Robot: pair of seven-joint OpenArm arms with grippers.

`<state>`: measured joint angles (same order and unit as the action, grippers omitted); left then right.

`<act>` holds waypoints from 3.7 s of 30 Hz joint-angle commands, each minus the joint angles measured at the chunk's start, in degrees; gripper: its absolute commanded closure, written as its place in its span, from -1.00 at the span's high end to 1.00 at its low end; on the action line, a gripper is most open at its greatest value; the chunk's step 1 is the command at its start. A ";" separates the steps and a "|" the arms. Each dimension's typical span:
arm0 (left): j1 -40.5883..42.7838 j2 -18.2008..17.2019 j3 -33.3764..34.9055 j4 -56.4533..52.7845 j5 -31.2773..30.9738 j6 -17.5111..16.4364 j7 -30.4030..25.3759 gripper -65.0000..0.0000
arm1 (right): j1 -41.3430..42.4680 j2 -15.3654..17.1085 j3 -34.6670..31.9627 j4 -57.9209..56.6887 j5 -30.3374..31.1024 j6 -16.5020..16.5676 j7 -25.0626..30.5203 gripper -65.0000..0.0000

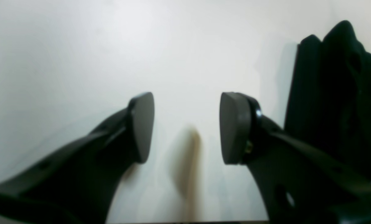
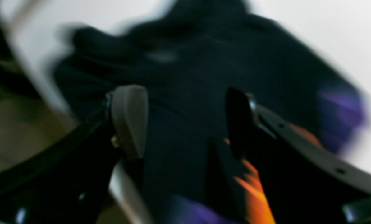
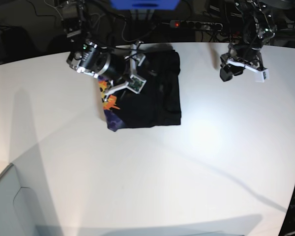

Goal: Fold the T-shirt properly
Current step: 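Lift the edge with the right gripper and flip it over the shirt, then press and smooth the folded shirt with the right gripper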

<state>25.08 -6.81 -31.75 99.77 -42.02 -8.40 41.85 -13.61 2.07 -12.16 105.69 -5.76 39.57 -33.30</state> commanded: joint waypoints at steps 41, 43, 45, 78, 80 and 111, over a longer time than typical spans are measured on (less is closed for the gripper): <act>3.89 -0.53 -9.79 0.94 -0.75 -0.61 -0.75 0.01 | 16.64 -8.53 -2.21 -19.67 0.79 0.43 7.32 0.20; 3.89 -0.53 -10.41 0.94 -0.75 -0.61 -0.75 0.01 | 17.87 -9.23 -2.21 -21.69 0.79 0.43 7.41 0.25; 3.89 -0.53 -10.49 0.94 -0.75 -0.61 -0.75 0.01 | 18.75 -9.67 -2.12 -23.71 0.79 0.43 7.41 0.29; 1.95 0.00 -10.05 4.89 -0.84 -0.61 -0.75 0.01 | 15.76 -8.09 -9.77 -25.82 0.79 -5.68 14.62 -0.84; 1.86 0.00 -9.88 6.04 -0.84 -0.61 -0.75 0.01 | 15.67 -7.82 -10.56 -24.85 0.79 -5.68 14.53 -0.67; -11.23 1.23 21.59 -6.18 -9.89 -0.08 -1.54 0.28 | 2.22 3.43 23.90 -5.25 0.88 -5.51 14.53 0.47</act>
<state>14.24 -5.41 -9.96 92.60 -50.87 -7.94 40.97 -12.03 5.15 11.70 99.29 -5.91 34.33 -20.56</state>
